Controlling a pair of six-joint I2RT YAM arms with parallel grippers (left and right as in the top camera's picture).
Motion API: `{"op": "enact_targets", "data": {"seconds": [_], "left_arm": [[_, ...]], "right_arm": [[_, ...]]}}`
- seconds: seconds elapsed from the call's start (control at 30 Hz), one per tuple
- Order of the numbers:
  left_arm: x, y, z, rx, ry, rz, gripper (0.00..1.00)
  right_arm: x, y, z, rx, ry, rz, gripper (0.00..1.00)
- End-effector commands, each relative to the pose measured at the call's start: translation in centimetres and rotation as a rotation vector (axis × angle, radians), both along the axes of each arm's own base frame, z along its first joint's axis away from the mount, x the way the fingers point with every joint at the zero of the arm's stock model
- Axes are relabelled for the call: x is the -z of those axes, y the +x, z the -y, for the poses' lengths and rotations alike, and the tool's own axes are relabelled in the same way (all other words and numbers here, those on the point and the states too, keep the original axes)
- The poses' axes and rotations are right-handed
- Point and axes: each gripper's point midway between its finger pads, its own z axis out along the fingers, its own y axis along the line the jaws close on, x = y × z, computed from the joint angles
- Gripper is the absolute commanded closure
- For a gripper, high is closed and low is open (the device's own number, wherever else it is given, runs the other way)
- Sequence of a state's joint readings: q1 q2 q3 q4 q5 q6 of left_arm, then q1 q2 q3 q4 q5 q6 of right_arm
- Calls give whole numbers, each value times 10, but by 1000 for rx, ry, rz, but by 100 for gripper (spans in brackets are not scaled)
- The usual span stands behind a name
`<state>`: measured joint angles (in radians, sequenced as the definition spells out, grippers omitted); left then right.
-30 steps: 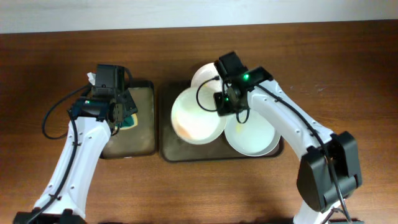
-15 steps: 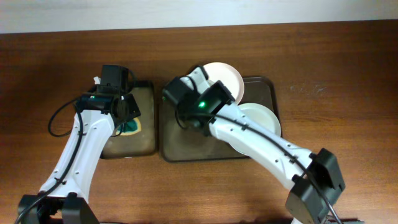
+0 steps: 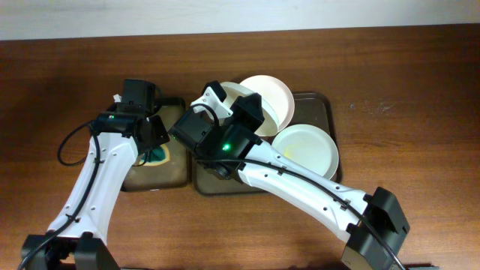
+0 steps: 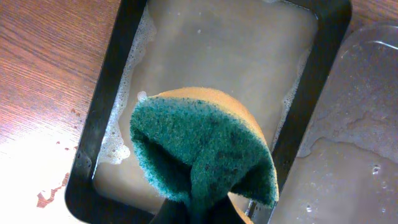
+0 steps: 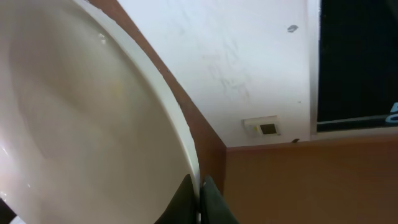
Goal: Clean dirty plates on tray and stack at the side
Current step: 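Lift the white plate with the right gripper and place it at the right side, then move the right gripper back and grasp the pink plate rim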
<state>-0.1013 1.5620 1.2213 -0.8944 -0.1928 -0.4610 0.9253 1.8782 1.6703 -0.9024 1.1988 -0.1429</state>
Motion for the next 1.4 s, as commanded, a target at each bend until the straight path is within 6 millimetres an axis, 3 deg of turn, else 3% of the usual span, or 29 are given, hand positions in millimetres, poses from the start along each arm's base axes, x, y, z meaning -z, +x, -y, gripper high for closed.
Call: {"op": "enact_targets", "data": {"seconds": [0.0,0.1,0.2,0.3,0.43,0.47,0.5,0.6,0.63,0.8,1.0,1.1,1.23,1.3,1.37], "left_arm": [[-1,2,-2,0,0,2,100],[-1,1,-2,0,1,0,100],[-1,1,-4,-4,12,1,100],[-1,2,-5,-6,17,1,100],[3,2,-4,-5,18,-11,100],[5,2,-5,-5,19,-18,100],[9,1,-5,-5,20,-31,100],[15,2,-4,-4,18,-46,100],[16,2,-4,-4,19,-51,100],[18,3,-4,-5,19,-51,100],[18,3,-4,-4,17,-51,100],[18,2,-4,-4,18,-52,100],[18,2,-4,-4,18,-52,100],[18,3,-4,-4,18,-51,100],[17,3,-4,-4,18,-48,100]], "right_arm": [[3,8,0,-11,178,-54,96],[31,23,13,46,398,-160,96],[67,33,33,83,654,-393,96],[87,38,64,131,969,-622,96],[86,49,123,215,1234,-683,96],[85,53,147,259,1290,-669,96],[85,56,185,336,1331,-627,96],[87,56,243,412,1345,-561,96],[89,55,275,469,1358,-513,96],[106,49,350,661,1438,-402,96],[147,36,392,825,1416,-404,96],[170,30,403,896,1359,-428,96],[186,26,410,941,1323,-450,94],[188,26,410,940,1324,-450,53],[185,31,407,915,1349,-442,33]]}}
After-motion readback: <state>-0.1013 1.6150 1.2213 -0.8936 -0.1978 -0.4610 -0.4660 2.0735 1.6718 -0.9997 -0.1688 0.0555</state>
